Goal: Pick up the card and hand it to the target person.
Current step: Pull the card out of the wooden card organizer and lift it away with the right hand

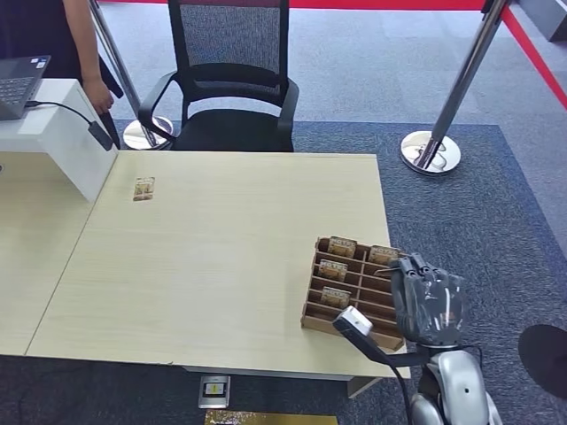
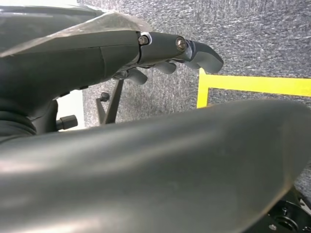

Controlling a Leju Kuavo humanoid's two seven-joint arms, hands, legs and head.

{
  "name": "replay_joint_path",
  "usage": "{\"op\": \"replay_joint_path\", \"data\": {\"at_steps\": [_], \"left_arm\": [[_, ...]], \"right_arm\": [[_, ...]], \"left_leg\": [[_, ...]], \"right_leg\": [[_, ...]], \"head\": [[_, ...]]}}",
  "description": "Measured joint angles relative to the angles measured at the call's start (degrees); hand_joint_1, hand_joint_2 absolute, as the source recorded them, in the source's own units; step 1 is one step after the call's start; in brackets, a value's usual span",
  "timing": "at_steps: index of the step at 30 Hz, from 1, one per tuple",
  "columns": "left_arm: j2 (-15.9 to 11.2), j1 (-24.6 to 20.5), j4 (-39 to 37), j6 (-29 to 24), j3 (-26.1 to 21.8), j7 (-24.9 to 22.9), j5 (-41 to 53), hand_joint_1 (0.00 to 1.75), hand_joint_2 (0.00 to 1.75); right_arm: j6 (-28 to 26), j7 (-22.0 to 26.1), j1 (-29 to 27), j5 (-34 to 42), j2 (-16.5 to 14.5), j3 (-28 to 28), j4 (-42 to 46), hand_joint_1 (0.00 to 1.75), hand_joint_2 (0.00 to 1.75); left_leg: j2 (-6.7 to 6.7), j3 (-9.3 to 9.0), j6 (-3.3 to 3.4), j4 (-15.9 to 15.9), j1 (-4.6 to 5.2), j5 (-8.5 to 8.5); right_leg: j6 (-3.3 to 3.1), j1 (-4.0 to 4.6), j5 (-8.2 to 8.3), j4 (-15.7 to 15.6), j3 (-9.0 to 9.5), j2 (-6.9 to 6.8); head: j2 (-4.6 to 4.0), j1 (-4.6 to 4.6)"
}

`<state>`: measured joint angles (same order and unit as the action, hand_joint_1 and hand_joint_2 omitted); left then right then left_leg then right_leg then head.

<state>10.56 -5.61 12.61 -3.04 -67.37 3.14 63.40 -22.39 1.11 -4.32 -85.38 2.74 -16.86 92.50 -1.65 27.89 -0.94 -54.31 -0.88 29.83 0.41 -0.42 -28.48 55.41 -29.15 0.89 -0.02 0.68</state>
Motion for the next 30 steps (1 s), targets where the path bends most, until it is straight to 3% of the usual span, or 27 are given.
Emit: {"op": "replay_joint_path", "data": {"at_steps": [7, 15, 30], "left_arm": [[0.08, -0.03, -0.02, 0.06, -0.03, 0.05, 0.25, 0.0, 0.0], [0.14, -0.23, -0.02, 0.61, 0.11, 0.4, 1.72, 0.0, 0.0], [0.79, -0.97, -0.12, 0.73, 0.92, -0.12, 4.66, 0.0, 0.0]], "right_arm": [[-1.39, 1.07, 1.44, 2.93, 0.31, -2.42, 1.94, 1.75, 1.75], [0.08, 3.29, 13.03, 10.04, -1.21, -7.38, -4.42, 1.75, 1.75], [4.27, 3.44, 35.87, 13.71, -13.27, -13.19, -23.26, 1.75, 1.75]], "left_leg": [[0.01, 0.03, -0.01, 0.0, -0.01, 0.0], [0.01, 0.0, -0.01, 0.0, -0.01, -0.02], [0.01, 0.05, -0.03, 0.0, -0.03, -0.02]], "right_leg": [[-0.01, 0.01, -0.01, 0.01, 0.01, 0.0], [-0.01, 0.01, 0.0, 0.04, 0.03, 0.0], [-0.02, 0.03, -0.01, 0.1, -0.05, 0.0]], "head": [[0.0, -0.01], [0.0, 0.0], [0.0, -0.01]]}}
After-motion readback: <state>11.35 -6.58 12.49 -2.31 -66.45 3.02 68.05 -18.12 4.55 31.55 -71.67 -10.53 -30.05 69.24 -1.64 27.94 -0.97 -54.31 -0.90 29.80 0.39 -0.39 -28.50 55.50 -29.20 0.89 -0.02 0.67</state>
